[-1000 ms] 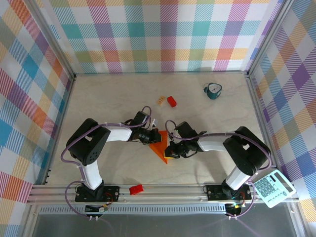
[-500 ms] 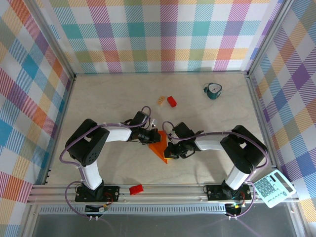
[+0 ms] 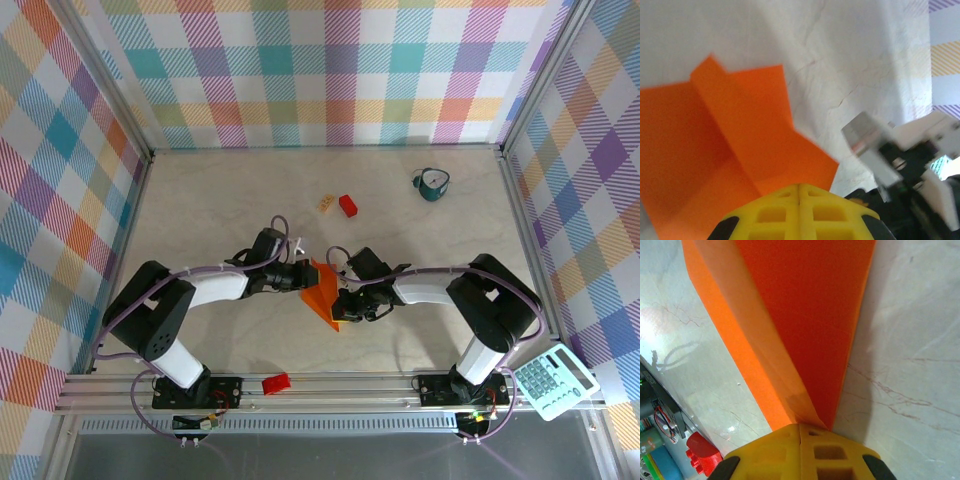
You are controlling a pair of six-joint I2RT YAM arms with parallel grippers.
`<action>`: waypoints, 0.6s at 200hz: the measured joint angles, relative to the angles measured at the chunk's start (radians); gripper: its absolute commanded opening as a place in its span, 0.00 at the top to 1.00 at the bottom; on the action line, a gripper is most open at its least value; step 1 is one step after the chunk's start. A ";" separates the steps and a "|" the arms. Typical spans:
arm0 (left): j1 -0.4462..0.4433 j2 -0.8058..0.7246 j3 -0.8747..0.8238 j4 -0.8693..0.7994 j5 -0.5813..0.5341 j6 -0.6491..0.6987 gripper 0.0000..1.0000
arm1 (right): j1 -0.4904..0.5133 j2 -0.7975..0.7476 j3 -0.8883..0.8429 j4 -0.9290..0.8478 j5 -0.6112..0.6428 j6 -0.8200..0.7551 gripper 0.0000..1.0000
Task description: Fold a paper plane with a square sheet of paper (fold left side to right side)
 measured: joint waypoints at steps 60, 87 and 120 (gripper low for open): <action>-0.080 0.003 -0.035 0.078 0.000 -0.049 1.00 | 0.000 0.003 0.013 -0.023 0.013 -0.005 1.00; -0.085 0.040 -0.034 0.106 0.000 -0.055 1.00 | 0.002 0.005 0.022 -0.039 0.019 -0.007 1.00; -0.098 0.083 -0.029 0.108 0.001 -0.055 1.00 | 0.003 0.011 0.034 -0.060 0.024 -0.019 1.00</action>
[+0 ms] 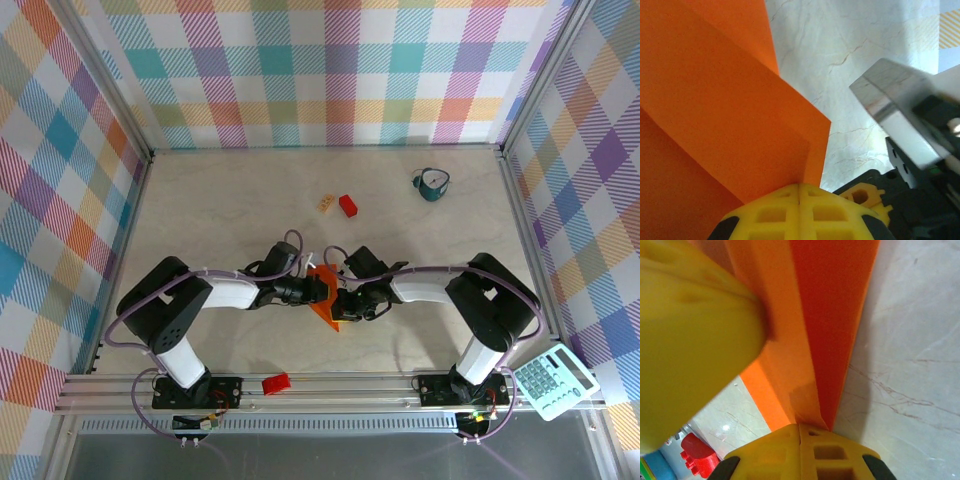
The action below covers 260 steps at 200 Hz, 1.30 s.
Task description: Fold a paper plane with a square sheet of paper (fold left side to right side)
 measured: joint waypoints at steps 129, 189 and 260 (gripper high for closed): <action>0.006 0.051 0.020 -0.002 -0.034 -0.005 1.00 | 0.009 0.005 0.028 -0.063 0.035 -0.014 1.00; 0.086 0.095 0.073 -0.030 0.027 0.018 1.00 | 0.010 0.005 0.036 -0.066 0.066 -0.030 1.00; 0.190 0.193 0.223 -0.122 0.076 0.113 1.00 | 0.010 0.004 0.035 -0.044 0.084 -0.032 1.00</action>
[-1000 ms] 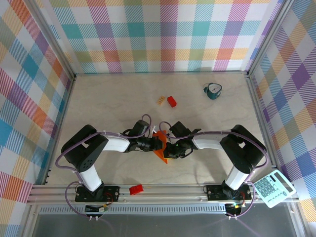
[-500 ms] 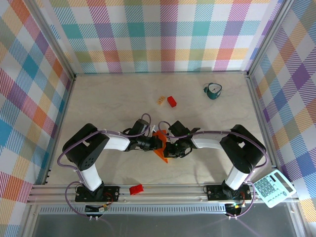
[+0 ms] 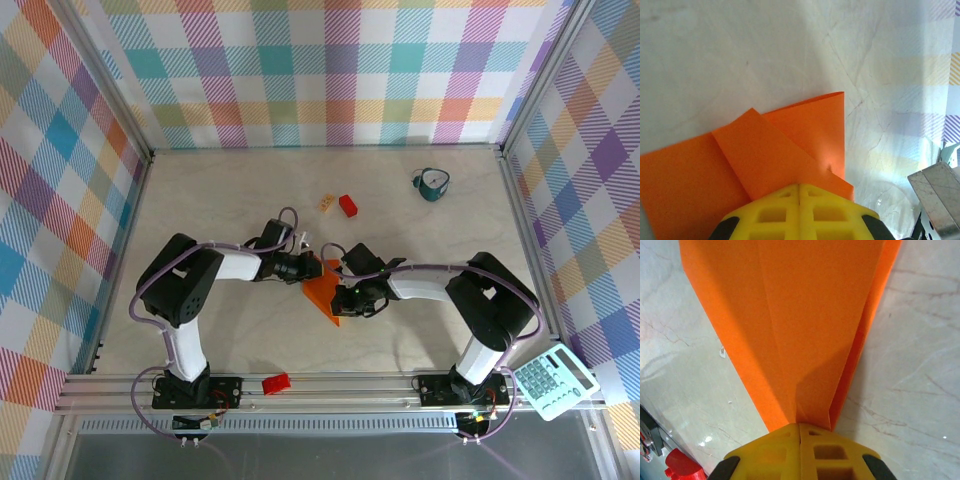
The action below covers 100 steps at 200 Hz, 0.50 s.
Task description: Fold a paper plane with a square sheet of paper (fold left side to right side)
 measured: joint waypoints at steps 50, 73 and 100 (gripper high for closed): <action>0.060 0.059 0.101 -0.063 0.008 0.059 1.00 | 0.000 0.000 -0.002 0.008 0.008 0.000 1.00; 0.072 0.080 0.134 -0.080 0.023 0.074 1.00 | -0.001 -0.003 -0.006 0.023 0.013 0.000 1.00; 0.093 0.095 0.177 -0.103 -0.011 0.103 1.00 | -0.001 -0.006 -0.010 0.029 0.015 0.000 1.00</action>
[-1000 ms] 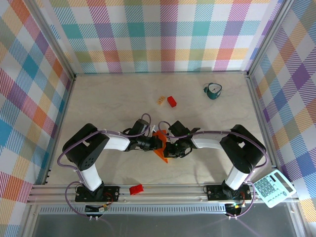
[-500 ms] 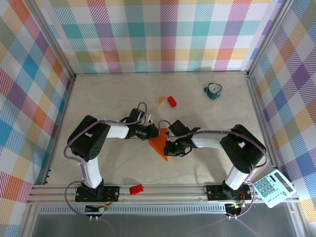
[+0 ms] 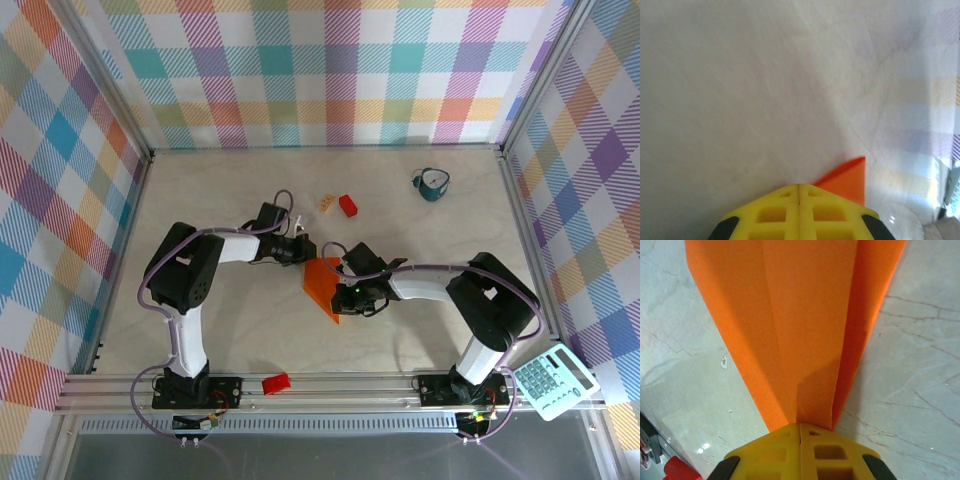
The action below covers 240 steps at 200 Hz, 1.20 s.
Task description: Fold a paper plane with a square sheet of paper (fold left side to right side)
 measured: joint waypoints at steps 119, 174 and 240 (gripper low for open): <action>-0.032 -0.369 -0.201 0.026 -0.012 0.023 1.00 | -0.059 -0.033 -0.008 -0.064 -0.041 -0.128 1.00; -0.182 -0.272 -0.212 0.097 0.031 -0.032 1.00 | -0.063 -0.033 -0.008 -0.066 -0.045 -0.144 1.00; -0.195 -0.135 -0.186 0.116 -0.023 -0.039 1.00 | -0.066 -0.032 -0.008 -0.062 -0.055 -0.143 1.00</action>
